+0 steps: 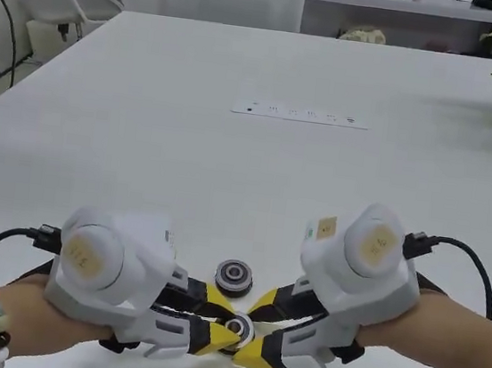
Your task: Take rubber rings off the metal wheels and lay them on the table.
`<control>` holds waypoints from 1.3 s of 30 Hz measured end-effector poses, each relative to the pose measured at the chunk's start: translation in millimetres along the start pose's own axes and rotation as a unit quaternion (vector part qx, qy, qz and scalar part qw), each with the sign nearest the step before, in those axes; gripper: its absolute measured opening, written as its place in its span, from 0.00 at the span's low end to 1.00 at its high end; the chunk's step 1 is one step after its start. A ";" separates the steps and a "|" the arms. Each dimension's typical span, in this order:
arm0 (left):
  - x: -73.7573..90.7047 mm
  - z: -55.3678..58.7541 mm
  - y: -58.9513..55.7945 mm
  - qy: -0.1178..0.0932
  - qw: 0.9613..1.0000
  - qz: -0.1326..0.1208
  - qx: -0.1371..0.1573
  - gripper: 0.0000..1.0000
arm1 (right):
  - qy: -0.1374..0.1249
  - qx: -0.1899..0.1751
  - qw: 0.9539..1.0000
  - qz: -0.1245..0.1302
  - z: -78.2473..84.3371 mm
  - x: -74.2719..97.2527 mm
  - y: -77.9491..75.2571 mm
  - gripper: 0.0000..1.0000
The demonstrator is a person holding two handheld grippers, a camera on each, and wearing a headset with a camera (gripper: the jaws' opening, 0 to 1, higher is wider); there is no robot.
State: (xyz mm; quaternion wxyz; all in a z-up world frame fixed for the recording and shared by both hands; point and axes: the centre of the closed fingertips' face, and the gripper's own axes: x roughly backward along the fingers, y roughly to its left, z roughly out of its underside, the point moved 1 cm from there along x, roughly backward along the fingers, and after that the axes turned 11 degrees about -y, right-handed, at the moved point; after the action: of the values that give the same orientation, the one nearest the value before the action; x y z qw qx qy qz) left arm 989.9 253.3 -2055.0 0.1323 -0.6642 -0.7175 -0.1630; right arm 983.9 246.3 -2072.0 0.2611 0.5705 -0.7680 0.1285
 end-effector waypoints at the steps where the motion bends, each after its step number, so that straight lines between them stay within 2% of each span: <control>1: 0.0 -0.2 -0.2 0.000 1.000 -0.001 0.000 0.08 | 0.000 0.001 1.000 0.000 -0.1 0.1 -0.1 0.27; 12: 0.2 -0.3 -0.6 0.000 1.000 -0.001 0.001 0.08 | 0.003 0.004 1.000 0.000 2.0 2.0 -0.5 0.23; 22: 0.3 -0.1 -0.2 0.001 1.000 -0.002 0.001 0.08 | 0.007 0.030 0.999 -0.009 2.3 4.1 0.0 0.20; 31: 0.5 0.3 0.2 0.003 1.000 -0.005 0.003 0.08 | 0.005 0.022 1.000 -0.010 3.0 6.0 -0.4 0.18; 39: 0.5 0.5 0.6 0.002 1.000 -0.006 0.005 0.08 | 0.010 0.017 1.000 -0.011 5.8 7.8 -0.9 0.12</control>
State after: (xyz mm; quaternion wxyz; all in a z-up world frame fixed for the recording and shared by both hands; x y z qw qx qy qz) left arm 990.4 254.0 -2055.2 0.1362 -0.6590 -0.7219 -0.1614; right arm 981.6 236.8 -2072.6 0.2603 0.5817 -0.7569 0.1446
